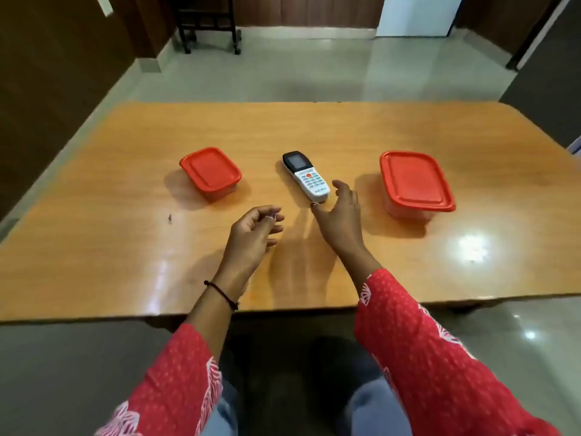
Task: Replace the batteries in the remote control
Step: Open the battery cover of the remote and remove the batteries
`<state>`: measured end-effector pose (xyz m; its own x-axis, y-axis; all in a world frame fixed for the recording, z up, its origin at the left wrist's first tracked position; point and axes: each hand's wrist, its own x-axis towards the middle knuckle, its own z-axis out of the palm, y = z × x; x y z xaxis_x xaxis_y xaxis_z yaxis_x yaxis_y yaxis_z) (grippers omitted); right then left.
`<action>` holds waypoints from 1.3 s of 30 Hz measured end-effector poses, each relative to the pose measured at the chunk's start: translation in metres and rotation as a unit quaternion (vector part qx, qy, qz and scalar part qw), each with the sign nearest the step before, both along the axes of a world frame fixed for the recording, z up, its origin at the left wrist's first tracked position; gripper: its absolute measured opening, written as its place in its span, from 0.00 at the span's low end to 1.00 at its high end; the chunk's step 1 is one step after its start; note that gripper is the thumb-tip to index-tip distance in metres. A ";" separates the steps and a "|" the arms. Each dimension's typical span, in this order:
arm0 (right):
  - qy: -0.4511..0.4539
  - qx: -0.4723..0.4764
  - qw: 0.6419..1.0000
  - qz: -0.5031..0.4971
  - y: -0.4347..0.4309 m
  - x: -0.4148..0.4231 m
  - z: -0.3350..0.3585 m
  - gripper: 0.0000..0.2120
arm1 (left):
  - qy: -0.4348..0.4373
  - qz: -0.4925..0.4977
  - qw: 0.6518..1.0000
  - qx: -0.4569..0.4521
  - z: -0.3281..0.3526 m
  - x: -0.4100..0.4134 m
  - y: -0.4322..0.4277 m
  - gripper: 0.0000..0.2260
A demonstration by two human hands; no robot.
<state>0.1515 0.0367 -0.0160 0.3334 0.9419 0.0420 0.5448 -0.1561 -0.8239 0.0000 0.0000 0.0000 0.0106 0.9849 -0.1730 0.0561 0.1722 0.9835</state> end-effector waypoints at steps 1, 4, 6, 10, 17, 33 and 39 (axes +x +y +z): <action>-0.031 -0.018 0.999 0.003 0.016 0.000 -0.004 0.34 | -0.023 0.010 1.000 0.003 -0.005 0.001 0.014 0.09; -0.141 -0.047 0.989 0.007 0.050 -0.004 -0.010 0.37 | -0.066 0.029 0.997 0.002 -0.018 -0.001 0.043 0.09; -0.204 -0.043 0.978 0.008 0.066 -0.004 -0.019 0.33 | -0.084 0.032 0.996 0.003 -0.024 -0.001 0.060 0.09; -0.170 0.004 0.985 0.018 0.063 0.003 -0.024 0.24 | -0.090 0.032 0.995 0.010 -0.026 0.002 0.067 0.10; 0.486 -0.051 0.872 0.027 0.011 -0.006 0.023 0.13 | -0.230 0.043 0.971 -0.056 -0.025 0.013 0.057 0.13; 0.544 -0.138 0.803 0.201 -0.028 -0.011 -0.001 0.19 | -0.281 -0.008 0.957 -0.063 -0.022 0.014 0.050 0.21; 0.529 -0.117 0.825 0.159 -0.026 -0.022 -0.007 0.15 | -0.267 -0.006 0.964 -0.019 -0.024 0.017 0.049 0.21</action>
